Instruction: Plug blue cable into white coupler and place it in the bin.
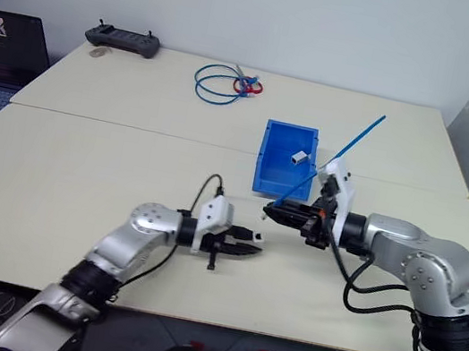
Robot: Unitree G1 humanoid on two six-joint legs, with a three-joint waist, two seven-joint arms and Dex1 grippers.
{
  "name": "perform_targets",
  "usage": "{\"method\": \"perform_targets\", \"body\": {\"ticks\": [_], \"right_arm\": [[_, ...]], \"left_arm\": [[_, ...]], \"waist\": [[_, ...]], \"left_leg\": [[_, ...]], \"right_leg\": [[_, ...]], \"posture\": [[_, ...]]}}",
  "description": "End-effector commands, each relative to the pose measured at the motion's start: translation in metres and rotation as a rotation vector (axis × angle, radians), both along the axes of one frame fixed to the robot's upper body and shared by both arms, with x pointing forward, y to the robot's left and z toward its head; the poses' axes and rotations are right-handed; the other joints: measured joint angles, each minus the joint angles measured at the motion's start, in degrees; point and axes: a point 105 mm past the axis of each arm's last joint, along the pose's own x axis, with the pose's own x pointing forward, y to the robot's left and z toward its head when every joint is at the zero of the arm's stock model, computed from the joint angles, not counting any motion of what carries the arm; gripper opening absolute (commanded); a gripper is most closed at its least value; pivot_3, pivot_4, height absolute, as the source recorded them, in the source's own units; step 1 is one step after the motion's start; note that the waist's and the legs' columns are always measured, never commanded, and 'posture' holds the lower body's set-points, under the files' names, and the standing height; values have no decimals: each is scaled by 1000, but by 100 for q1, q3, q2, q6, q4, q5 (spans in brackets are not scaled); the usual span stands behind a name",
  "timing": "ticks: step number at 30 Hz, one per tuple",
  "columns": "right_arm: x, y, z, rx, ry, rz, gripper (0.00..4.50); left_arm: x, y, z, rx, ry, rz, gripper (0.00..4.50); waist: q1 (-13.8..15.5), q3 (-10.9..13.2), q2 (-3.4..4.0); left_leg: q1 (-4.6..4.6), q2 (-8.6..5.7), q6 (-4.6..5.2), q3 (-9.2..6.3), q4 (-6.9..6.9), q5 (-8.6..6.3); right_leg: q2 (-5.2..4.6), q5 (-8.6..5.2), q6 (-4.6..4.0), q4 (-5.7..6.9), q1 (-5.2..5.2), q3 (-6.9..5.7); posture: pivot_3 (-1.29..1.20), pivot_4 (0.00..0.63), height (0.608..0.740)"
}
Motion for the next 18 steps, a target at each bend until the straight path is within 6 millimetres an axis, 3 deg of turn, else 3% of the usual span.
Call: {"method": "perform_targets", "body": {"ticks": [1,18], "right_arm": [[-2,3,-9,-96,-122,53,190],[9,-17,-56,-220,-132,26,190]], "left_arm": [[2,-5,-3,28,-41,-58,801],[4,-1,-3,30,-30,-87,801]], "waist": [[-10,0,0],[-28,-1,-1]], "left_leg": [[0,1,1,0,-1,0],[7,7,1,-1,6,0]], "right_leg": [[0,0,0,1,-1,0],[9,0,0,9,1,-2]], "posture": [[0,150,740],[0,150,740]]}}
